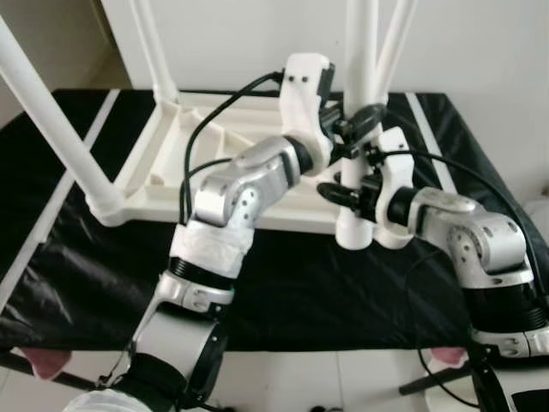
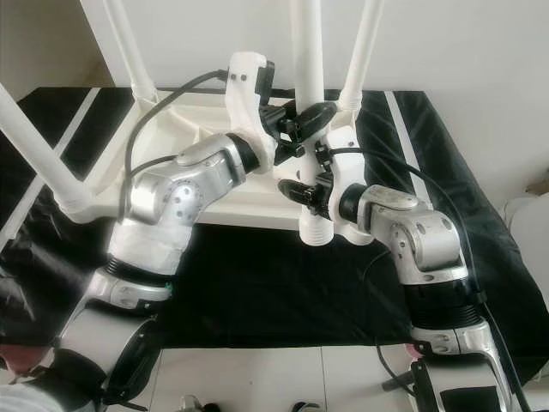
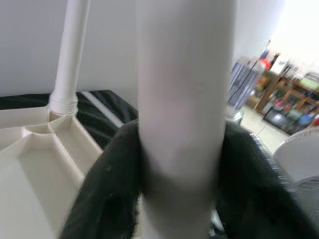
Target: Building children table
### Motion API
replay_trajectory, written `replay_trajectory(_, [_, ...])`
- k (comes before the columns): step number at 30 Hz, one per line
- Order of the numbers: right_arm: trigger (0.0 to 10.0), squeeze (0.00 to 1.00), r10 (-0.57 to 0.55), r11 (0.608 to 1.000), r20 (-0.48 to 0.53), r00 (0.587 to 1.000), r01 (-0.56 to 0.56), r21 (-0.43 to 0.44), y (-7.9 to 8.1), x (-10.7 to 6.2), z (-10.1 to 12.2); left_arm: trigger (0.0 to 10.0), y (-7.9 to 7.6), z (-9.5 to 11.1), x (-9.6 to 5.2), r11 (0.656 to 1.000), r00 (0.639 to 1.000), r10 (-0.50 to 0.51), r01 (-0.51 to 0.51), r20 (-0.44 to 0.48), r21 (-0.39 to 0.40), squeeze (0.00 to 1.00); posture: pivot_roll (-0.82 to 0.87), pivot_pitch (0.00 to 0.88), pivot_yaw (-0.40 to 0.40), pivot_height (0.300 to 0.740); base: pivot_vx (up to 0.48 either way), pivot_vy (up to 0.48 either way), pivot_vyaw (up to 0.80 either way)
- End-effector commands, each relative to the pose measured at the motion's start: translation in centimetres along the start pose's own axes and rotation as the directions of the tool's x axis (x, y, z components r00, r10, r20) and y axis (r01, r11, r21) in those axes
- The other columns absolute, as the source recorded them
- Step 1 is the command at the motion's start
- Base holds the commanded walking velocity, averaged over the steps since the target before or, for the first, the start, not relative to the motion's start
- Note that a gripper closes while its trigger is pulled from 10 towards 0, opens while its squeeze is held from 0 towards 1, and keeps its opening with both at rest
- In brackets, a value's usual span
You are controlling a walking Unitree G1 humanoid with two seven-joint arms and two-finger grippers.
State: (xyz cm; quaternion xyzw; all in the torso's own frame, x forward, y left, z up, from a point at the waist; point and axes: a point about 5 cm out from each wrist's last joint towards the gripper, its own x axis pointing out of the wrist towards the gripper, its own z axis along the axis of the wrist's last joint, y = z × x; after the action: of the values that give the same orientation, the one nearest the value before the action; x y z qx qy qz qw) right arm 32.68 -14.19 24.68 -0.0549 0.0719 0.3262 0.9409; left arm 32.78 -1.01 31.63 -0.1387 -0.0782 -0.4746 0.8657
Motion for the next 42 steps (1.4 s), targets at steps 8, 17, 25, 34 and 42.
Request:
replay_trajectory(8, [10.0, 0.00, -0.069, 0.997, -0.020, 0.997, 0.070, 0.029, -1.0, -0.2, -0.2, 10.0, -2.3, 0.2, 0.0, 0.981, 0.981, -0.192, 0.192, 0.007, 0.038, 0.00, -0.16, 0.116, 0.023, 0.740, 0.000, 0.000, 0.00])
replay_trajectory(17, [10.0, 0.00, -0.084, 0.996, -0.015, 0.996, 0.084, 0.029, -1.2, -0.2, -0.1, 10.0, -2.0, 0.3, 0.1, 0.982, 0.983, -0.185, 0.185, 0.007, 0.031, 0.00, -0.16, 0.119, 0.022, 0.740, 0.000, 0.000, 0.00])
replay_trajectory(25, [10.0, 0.00, -0.148, 0.987, -0.009, 0.989, 0.148, 0.061, -2.3, -0.8, -0.3, 10.0, -1.5, 0.9, -0.5, 0.983, 0.982, -0.180, 0.182, 0.048, -0.025, 1.00, -0.16, 0.129, 0.023, 0.740, 0.000, 0.000, 0.00])
replay_trajectory(34, [10.0, 0.00, -0.221, 0.972, 0.022, 0.975, 0.219, 0.079, -3.2, -1.1, 0.0, 10.0, -2.2, 1.1, -0.8, 0.977, 0.977, -0.208, 0.205, 0.044, 0.060, 0.00, -0.16, 0.136, 0.027, 0.740, 0.000, 0.000, 0.00])
replay_trajectory(42, [10.0, 0.00, -0.388, 0.921, 0.210, 0.898, 0.385, 0.057, -4.5, -2.0, 0.9, 10.0, -1.8, -1.2, -2.0, 0.973, 0.992, -0.124, 0.119, 0.011, 0.199, 0.00, -0.16, 0.144, 0.027, 0.740, 0.000, 0.000, 0.00])
